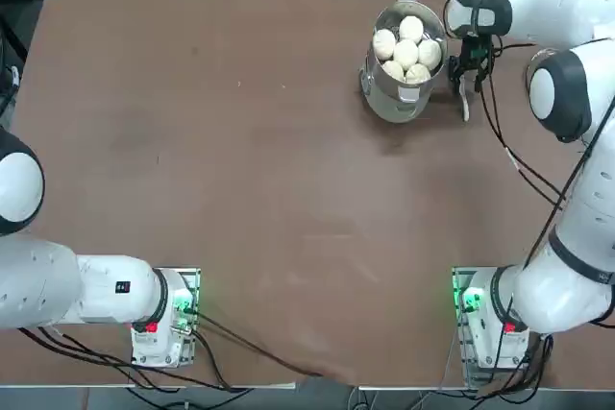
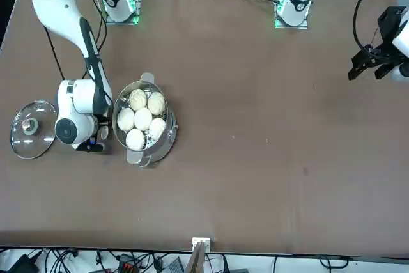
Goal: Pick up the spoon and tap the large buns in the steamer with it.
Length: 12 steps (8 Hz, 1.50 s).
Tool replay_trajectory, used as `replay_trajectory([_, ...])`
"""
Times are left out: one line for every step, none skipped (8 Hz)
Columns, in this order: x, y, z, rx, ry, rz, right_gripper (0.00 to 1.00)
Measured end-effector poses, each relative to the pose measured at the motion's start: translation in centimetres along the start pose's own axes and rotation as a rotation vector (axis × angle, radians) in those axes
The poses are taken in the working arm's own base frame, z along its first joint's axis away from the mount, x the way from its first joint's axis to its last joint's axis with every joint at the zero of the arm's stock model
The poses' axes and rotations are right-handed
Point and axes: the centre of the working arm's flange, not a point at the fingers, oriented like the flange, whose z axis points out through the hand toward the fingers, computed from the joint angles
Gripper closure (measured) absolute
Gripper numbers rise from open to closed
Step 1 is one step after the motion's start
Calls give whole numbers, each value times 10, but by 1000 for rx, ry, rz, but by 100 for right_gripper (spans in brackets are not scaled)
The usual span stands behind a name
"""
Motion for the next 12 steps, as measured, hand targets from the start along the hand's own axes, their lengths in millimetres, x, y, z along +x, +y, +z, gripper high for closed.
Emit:
replay_trajectory([0, 0, -14, 14, 1, 5, 0])
replay_trajectory([-2, 2, -38, 28, -1, -1, 0])
replay_trajectory([-6, 6, -70, 44, 2, -17, 0])
replay_trajectory([-12, 13, -105, 79, 24, -18, 0])
replay_trajectory([-20, 22, -139, 121, 65, -17, 0])
replay_trajectory([-31, 31, -168, 142, 107, -16, 0])
replay_trajectory([-43, 38, -194, 155, 151, -15, 0])
replay_trajectory([-58, 44, -221, 168, 197, -14, 0])
replay_trajectory([-74, 51, -248, 182, 246, -14, 0])
replay_trajectory([-93, 59, -274, 196, 293, -12, 0])
replay_trajectory([-111, 66, -294, 208, 322, -12, 0])
replay_trajectory([-128, 73, -310, 218, 336, -12, 0])
